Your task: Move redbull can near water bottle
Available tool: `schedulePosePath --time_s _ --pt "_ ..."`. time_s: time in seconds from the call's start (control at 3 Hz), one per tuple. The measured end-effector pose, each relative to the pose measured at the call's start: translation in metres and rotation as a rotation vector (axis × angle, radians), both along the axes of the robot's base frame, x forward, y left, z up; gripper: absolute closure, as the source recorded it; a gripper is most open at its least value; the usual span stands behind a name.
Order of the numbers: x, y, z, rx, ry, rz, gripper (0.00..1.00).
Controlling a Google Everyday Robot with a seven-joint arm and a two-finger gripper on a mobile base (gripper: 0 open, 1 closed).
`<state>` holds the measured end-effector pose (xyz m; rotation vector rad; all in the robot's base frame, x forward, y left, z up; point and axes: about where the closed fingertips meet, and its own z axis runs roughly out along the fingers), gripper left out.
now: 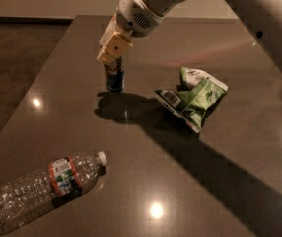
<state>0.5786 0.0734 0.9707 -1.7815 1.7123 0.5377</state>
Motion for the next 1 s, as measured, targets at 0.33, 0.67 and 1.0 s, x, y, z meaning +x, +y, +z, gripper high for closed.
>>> schedulePosePath --time_s 0.33,0.67,1.0 --pt "-0.022 0.01 0.005 0.007 0.005 0.043 1.0" --pt "-0.07 0.031 0.008 0.005 0.025 0.151 1.0" --pt "-0.096 0.043 0.005 -0.005 0.04 0.219 1.0"
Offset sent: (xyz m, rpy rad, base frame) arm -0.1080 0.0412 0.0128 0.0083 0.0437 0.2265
